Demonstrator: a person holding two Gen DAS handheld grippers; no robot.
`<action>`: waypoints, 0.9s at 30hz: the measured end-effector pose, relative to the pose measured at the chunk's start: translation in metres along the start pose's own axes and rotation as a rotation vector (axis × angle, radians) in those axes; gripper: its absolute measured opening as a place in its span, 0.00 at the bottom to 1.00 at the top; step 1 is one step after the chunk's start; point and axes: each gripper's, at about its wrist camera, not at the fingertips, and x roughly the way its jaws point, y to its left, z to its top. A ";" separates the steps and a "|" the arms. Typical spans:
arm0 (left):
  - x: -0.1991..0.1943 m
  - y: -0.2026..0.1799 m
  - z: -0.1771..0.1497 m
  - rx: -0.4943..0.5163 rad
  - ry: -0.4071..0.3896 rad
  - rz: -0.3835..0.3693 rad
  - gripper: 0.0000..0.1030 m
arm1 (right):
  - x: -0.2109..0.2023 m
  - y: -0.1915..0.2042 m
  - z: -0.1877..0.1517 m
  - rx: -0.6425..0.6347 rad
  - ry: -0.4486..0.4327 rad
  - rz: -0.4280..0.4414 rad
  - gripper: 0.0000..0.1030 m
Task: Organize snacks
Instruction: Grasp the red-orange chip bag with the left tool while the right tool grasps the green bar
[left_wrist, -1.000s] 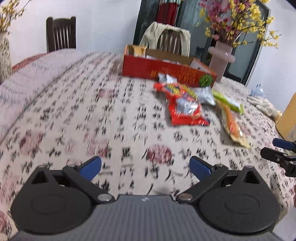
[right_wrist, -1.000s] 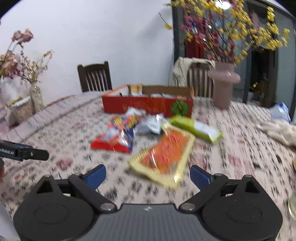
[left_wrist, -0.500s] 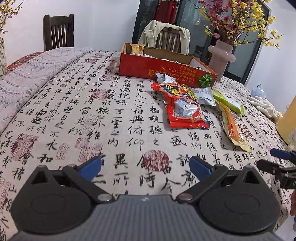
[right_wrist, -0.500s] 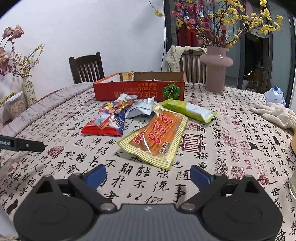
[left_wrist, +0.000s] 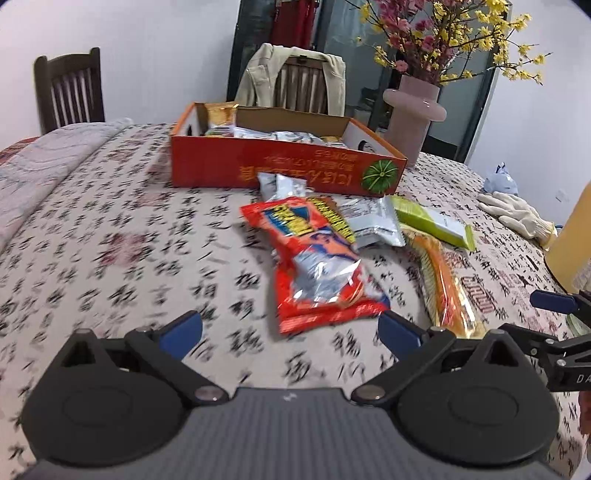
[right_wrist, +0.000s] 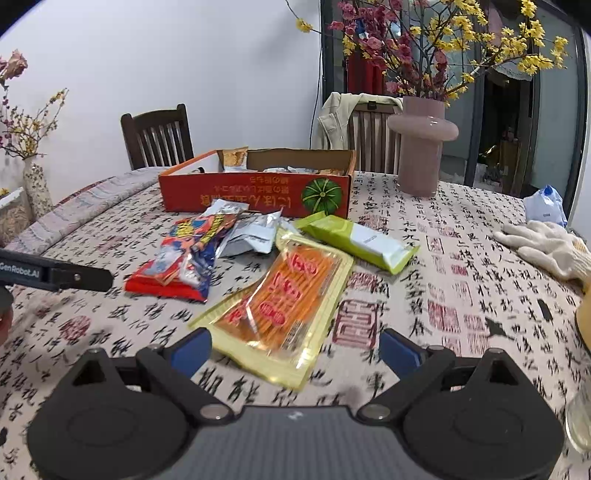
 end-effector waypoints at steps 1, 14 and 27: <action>0.006 -0.001 0.003 -0.003 0.003 -0.003 1.00 | 0.003 -0.002 0.002 0.000 0.001 -0.002 0.95; 0.081 -0.014 0.046 -0.020 0.017 -0.043 1.00 | 0.079 -0.037 0.069 -0.098 0.003 -0.123 0.89; 0.097 -0.002 0.043 0.052 0.006 -0.010 0.76 | 0.181 -0.058 0.096 -0.126 0.096 -0.118 0.74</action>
